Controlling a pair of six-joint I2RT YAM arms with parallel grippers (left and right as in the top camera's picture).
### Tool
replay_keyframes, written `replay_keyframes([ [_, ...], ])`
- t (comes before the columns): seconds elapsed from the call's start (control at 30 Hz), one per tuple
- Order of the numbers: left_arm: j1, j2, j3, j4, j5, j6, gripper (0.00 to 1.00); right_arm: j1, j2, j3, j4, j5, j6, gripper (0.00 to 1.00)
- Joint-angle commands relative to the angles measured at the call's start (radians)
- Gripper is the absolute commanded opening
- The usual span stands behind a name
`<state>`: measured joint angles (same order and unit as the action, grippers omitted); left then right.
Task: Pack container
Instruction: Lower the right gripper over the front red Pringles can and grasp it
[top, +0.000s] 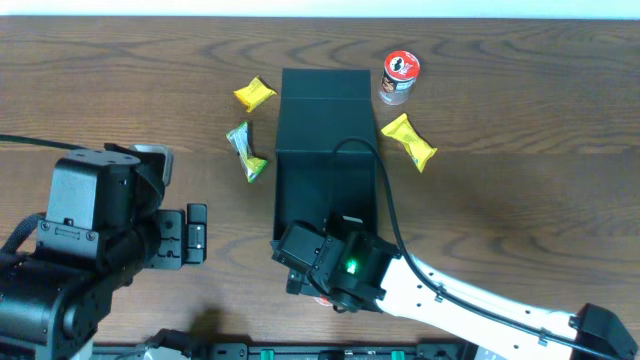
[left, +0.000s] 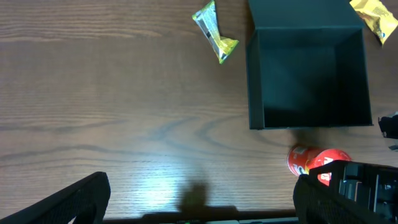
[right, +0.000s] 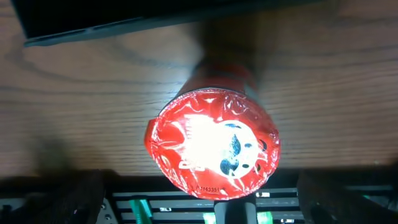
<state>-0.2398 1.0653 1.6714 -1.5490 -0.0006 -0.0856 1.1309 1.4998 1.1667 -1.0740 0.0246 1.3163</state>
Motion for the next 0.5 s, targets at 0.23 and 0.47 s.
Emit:
replay_keyframes([
  [0.23, -0.003, 0.000, 0.009, -0.001, -0.011, 0.012, 0.95, 0.009, 0.006, -0.118, 0.100, 0.003, -0.071, 0.99],
  [0.47, -0.003, 0.000, 0.009, -0.001, -0.011, 0.012, 0.95, 0.009, 0.006, -0.133, 0.158, 0.029, -0.099, 0.99],
])
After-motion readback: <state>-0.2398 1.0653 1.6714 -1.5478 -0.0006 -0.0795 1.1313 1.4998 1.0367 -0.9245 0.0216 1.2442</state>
